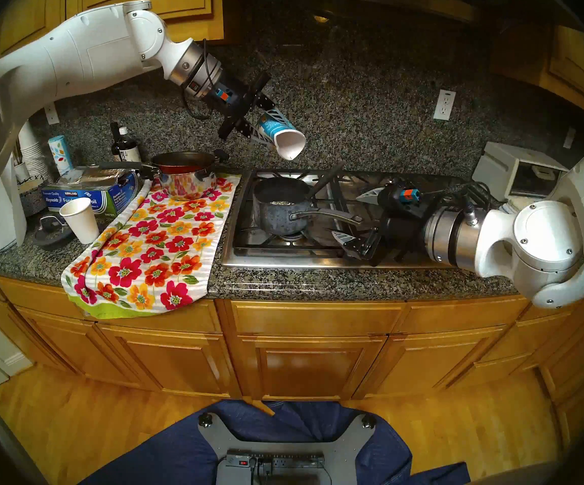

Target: Pour oats into pot and stir with a spoon

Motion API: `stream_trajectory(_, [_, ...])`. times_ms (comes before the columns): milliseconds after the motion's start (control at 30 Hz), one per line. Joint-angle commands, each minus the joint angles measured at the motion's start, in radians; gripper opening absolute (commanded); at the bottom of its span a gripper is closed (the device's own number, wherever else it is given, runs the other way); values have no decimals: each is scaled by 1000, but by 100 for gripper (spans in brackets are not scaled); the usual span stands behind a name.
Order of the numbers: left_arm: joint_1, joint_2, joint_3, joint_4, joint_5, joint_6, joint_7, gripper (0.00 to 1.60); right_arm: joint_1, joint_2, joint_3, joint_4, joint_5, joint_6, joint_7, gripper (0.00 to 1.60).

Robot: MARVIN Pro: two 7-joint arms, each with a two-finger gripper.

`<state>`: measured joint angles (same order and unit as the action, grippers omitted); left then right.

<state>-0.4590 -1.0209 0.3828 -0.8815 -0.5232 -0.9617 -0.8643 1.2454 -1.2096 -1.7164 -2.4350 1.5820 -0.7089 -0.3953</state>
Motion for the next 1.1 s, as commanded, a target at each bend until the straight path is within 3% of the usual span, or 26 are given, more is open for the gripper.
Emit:
stream_trajectory(0, [-9, 31, -44, 14, -111, 2, -14, 49, 23, 0, 5, 12, 0, -5, -5, 160])
stream_trajectory(700, [83, 134, -107, 17, -457, 2, -31, 53, 28, 0, 5, 11, 0, -5, -6, 160])
stream_trajectory(1067, [145, 217, -129, -20, -653, 2, -84, 54, 32, 0, 4, 10, 0, -5, -6, 160])
